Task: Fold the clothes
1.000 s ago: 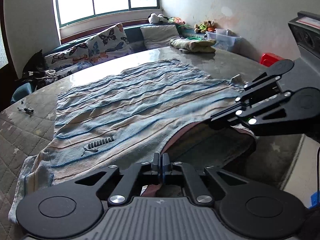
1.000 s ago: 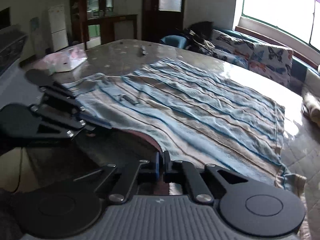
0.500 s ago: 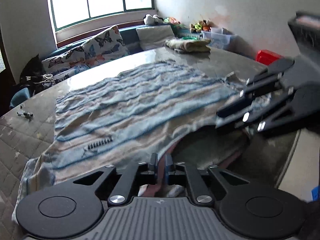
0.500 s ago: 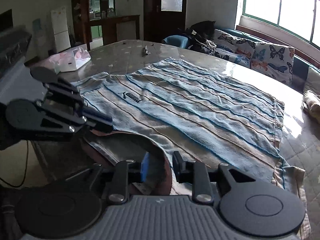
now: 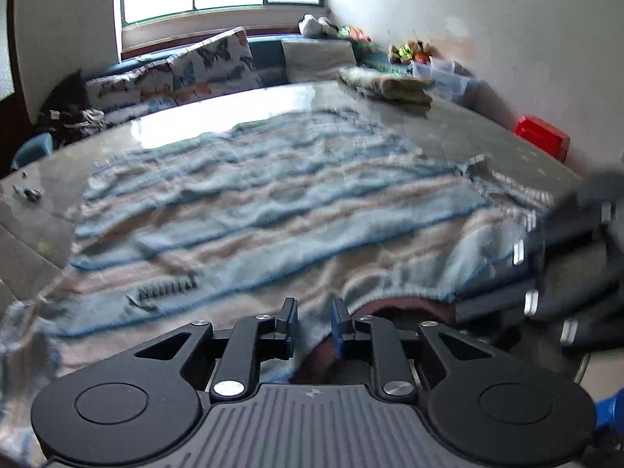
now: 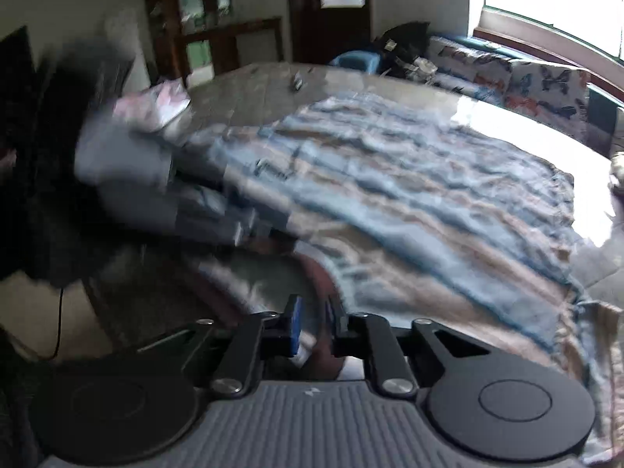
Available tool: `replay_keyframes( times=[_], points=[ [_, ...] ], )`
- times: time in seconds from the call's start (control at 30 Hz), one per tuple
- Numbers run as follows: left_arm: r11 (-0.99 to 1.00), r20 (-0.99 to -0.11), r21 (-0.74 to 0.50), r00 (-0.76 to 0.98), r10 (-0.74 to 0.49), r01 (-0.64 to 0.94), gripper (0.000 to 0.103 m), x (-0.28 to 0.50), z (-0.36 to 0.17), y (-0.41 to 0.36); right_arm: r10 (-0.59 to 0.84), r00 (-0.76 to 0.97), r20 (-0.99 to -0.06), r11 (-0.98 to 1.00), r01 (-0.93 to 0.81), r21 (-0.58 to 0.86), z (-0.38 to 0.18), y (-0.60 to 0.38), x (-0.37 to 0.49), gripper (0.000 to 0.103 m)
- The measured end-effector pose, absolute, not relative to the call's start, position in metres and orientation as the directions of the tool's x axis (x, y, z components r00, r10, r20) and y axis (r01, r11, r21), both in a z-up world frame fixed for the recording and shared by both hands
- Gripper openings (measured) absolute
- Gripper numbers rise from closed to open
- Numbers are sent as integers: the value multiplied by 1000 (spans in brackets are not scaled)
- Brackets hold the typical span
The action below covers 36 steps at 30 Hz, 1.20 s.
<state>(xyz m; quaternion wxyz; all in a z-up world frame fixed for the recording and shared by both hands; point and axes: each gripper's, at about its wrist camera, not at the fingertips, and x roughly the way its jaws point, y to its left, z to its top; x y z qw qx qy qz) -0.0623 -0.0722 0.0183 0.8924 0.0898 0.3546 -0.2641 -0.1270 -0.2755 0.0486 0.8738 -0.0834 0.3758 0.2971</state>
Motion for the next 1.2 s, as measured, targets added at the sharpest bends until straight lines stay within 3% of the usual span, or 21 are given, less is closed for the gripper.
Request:
replay_keyframes(
  times=[0.03,0.27,0.53,0.9,1.2],
  points=[
    [840,-681,-29,604,-414,542,22,-64,18,-72,454,555,-697,818,-569,80,51,-278,-124,28],
    [823,-680,-56,582,-446,565,22,-72,19,-69,418,593,-688,860,-503,88,40,-279,-87,29],
    [796,-684,-134,527,-505,590,23,-79,21,-51,433,545,-718,808,-587,41,25,-268,-106,38],
    [924,-681,-101,651,-335,369,27,-65,28,6,459,519,-721,784,-618,54,40,-268,-121,38],
    [951,-683,-127,670,-290,282,30,-84,26,41,475,551,-686,798,-598,72,42,-258,-98,39]
  ],
)
